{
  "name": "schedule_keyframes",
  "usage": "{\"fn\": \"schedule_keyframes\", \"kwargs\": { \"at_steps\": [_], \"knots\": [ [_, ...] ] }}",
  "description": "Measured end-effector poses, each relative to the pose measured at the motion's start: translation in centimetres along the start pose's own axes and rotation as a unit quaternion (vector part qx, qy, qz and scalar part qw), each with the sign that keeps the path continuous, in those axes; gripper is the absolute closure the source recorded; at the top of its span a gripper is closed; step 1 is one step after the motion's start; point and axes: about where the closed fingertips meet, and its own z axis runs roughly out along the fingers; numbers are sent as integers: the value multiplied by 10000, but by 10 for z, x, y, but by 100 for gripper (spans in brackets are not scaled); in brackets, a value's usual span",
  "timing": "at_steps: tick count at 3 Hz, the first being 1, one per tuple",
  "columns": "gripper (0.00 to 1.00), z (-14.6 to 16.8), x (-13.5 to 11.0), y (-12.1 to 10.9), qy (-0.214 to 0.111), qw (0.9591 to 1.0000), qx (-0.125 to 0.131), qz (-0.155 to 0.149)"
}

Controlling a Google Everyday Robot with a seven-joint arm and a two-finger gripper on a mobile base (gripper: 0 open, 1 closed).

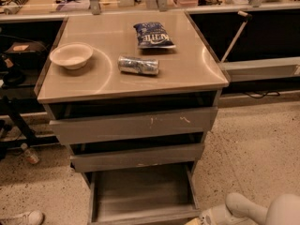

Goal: Close bottom drawer

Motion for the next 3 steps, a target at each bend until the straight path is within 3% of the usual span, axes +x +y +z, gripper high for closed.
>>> {"fn": "schedule_keyframes", "kwargs": {
  "at_steps": [2,3],
  "knots": [
    [100,-4,-29,3,-354,9993,-90,-116],
    [100,2,-55,4,-542,9981,-278,-123]
  ]
}}
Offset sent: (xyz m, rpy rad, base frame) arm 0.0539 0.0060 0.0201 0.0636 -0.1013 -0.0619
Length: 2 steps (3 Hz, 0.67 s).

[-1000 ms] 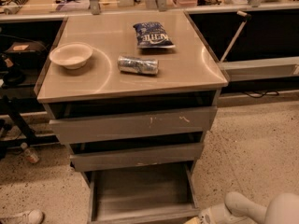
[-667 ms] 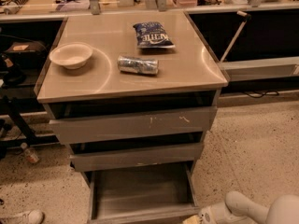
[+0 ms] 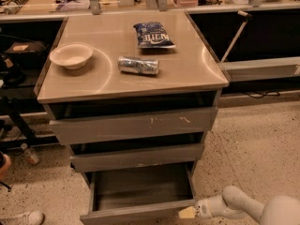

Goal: Close bottom drawer

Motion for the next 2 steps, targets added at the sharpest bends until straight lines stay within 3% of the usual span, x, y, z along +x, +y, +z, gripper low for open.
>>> {"fn": "schedule_keyframes", "kwargs": {
  "at_steps": [2],
  "knots": [
    [100,22,-40,-9,-160,9994,-289,-99]
  ]
}}
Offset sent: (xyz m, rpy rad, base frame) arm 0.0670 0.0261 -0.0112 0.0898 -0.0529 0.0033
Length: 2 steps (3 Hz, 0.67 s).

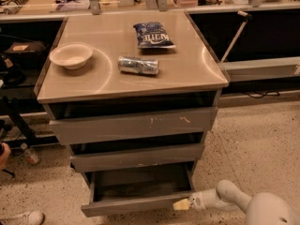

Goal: Close bottom drawer

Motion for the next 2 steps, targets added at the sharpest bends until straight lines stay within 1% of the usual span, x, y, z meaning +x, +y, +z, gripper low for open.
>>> {"fn": "schedule_keyframes", "kwargs": {
  "at_steps": [1,2],
  "knots": [
    [100,3,-17,2,-114,9998,-36,-146],
    [100,-1,-32,7,-344,9991,66,-255]
  ]
}}
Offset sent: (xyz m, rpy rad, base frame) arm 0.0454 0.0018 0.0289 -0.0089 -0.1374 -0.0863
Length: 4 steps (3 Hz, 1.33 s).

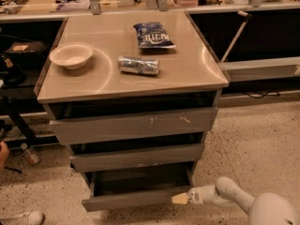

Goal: Close bottom drawer

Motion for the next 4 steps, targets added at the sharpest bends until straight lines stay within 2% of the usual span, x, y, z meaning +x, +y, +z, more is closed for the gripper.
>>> {"fn": "schedule_keyframes", "kwargs": {
  "at_steps": [1,2,3,4],
  "knots": [
    [100,-6,-13,3,-215,9995,242,-15],
    [100,-5,-13,2,-230,9994,276,-13],
    [100,-5,-16,0,-383,9988,314,-16],
    [100,-13,-32,-8,-754,9962,427,-50]
  ]
}}
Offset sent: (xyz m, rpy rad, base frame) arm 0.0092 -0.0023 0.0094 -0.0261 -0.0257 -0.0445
